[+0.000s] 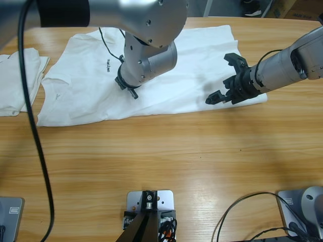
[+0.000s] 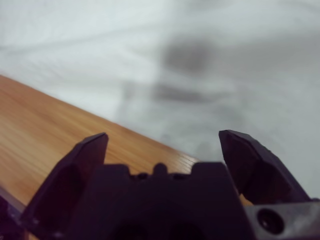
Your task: Fold clothes
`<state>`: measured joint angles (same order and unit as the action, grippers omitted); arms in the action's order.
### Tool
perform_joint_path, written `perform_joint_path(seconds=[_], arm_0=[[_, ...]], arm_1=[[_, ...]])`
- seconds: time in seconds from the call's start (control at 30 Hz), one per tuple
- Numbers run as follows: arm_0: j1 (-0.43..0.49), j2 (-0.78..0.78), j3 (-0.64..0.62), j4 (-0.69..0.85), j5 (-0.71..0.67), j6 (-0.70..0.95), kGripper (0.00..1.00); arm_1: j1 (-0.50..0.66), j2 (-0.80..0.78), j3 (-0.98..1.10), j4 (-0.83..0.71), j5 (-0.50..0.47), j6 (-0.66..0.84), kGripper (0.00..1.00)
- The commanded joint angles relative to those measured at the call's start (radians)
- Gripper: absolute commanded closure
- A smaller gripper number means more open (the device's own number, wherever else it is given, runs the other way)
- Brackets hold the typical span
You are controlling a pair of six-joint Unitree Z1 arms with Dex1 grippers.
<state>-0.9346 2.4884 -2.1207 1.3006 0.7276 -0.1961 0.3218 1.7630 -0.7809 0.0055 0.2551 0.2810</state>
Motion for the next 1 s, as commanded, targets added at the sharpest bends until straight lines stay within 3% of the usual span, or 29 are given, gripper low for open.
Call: perform_joint_path(seconds=[0.03, 0.2, 0.23, 0.27, 0.6, 0.7, 0.87, 1.0], arm_0=[[-0.003, 0.084, -0.01, 0.022, 0.013, -0.021, 0.828], [-0.003, 0.088, -0.01, 0.038, 0.011, -0.046, 0.849], [-0.002, 0.087, -0.01, 0.043, 0.01, -0.048, 0.965], [-0.001, 0.087, -0.01, 0.049, 0.01, -0.048, 1.0], [0.011, 0.086, -0.02, 0.067, 0.012, -0.063, 1.0], [0.011, 0.08, -0.085, 0.12, 0.006, -0.075, 1.0], [0.013, 0.083, -0.268, 0.241, -0.106, -0.123, 1.0], [0.013, 0.102, -0.286, 0.311, -0.22, -0.203, 1.0]], arm_1=[[-0.023, 0.041, 0.022, -0.01, 0.026, -0.016, 0.096], [-0.025, 0.044, 0.026, -0.012, 0.026, -0.016, 0.096], [-0.027, 0.044, 0.029, -0.012, 0.026, -0.017, 0.096], [-0.028, 0.044, 0.03, -0.012, 0.026, -0.017, 0.096], [-0.032, 0.029, 0.035, -0.012, 0.027, -0.017, 0.096], [-0.032, 0.029, 0.035, -0.012, 0.029, -0.017, 0.096], [-0.032, 0.03, 0.038, -0.012, 0.028, -0.017, 0.096], [-0.032, 0.034, 0.042, -0.015, 0.027, -0.017, 0.096]])
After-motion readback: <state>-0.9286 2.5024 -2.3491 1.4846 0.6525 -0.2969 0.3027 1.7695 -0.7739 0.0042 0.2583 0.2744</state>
